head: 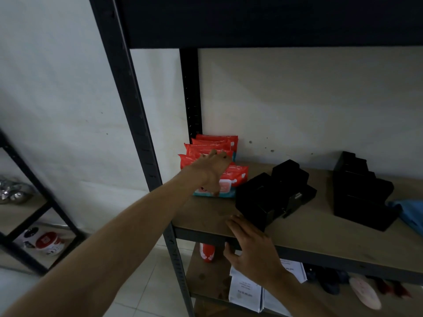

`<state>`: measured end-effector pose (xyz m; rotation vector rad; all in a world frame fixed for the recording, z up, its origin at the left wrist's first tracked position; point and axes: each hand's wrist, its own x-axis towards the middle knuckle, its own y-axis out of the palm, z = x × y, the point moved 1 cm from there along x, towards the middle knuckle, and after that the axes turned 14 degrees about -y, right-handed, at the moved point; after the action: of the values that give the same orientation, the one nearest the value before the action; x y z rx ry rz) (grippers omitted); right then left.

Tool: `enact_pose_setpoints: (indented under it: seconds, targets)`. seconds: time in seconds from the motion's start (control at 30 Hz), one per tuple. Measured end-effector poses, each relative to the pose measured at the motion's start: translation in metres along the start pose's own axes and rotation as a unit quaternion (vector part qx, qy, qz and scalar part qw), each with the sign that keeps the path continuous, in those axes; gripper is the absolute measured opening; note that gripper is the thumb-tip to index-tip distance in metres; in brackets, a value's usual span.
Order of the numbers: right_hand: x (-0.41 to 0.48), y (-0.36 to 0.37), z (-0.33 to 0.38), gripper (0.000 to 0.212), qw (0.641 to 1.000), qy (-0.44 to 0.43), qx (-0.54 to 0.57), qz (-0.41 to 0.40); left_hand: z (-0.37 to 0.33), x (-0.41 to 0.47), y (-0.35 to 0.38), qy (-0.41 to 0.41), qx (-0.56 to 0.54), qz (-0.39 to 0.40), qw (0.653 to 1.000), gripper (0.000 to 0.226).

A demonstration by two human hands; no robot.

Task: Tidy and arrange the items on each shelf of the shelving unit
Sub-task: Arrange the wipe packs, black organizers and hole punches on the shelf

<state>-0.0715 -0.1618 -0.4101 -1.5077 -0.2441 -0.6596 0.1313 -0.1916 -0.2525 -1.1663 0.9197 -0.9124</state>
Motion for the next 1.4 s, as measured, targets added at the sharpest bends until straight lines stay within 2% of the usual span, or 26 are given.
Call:
enact_pose_setpoints:
  seconds: [0.13,0.27,0.4,0.57,0.63,0.7,0.83,0.93,1.03,1.17,1.27,1.4]
  targets:
    - [-0.001,-0.001,-0.002,0.055,1.0,-0.013,0.005,0.003,-0.008,0.0,0.003,-0.007,0.007,0.0,1.0,0.115]
    - [-0.001,0.0,-0.002,0.055,1.0,-0.011,0.006,0.003,0.006,0.006,0.007,-0.051,0.038,0.009,0.998,0.13]
    - [-0.001,-0.001,-0.002,0.056,1.0,-0.008,-0.002,0.002,0.016,0.003,0.014,-0.07,0.063,-0.009,0.996,0.126]
    - [-0.001,0.0,-0.002,0.057,1.0,-0.003,0.004,0.003,0.018,0.004,0.021,-0.062,0.012,0.005,0.998,0.133]
    - [-0.001,0.0,-0.002,0.056,1.0,-0.002,0.006,0.004,0.019,0.006,0.022,-0.031,-0.055,0.016,0.998,0.129]
    - [0.0,-0.001,-0.001,0.056,1.0,-0.002,0.01,0.002,0.019,0.006,0.025,0.006,-0.104,-0.006,0.995,0.115]
    - [0.0,-0.001,0.0,0.054,1.0,0.001,0.019,0.005,0.016,0.005,0.036,0.008,-0.103,-0.047,0.993,0.108]
    - [-0.001,-0.001,-0.002,0.054,1.0,0.002,0.014,0.01,0.016,0.006,0.032,0.043,-0.151,-0.091,0.983,0.096]
    - [-0.002,0.0,-0.002,0.056,1.0,0.001,0.012,0.012,0.018,0.009,0.017,0.059,-0.105,-0.122,0.985,0.094]
    - [-0.001,0.0,-0.001,0.057,1.0,0.005,0.001,0.013,0.021,0.007,0.009,0.025,-0.016,-0.212,0.977,0.1]
    - [-0.001,0.001,0.0,0.058,1.0,0.008,0.008,0.007,0.021,0.009,0.016,0.013,-0.006,-0.219,0.976,0.094]
    - [-0.001,0.002,-0.001,0.057,1.0,0.012,0.007,0.001,0.021,0.003,0.025,-0.003,-0.072,-0.215,0.974,0.086]
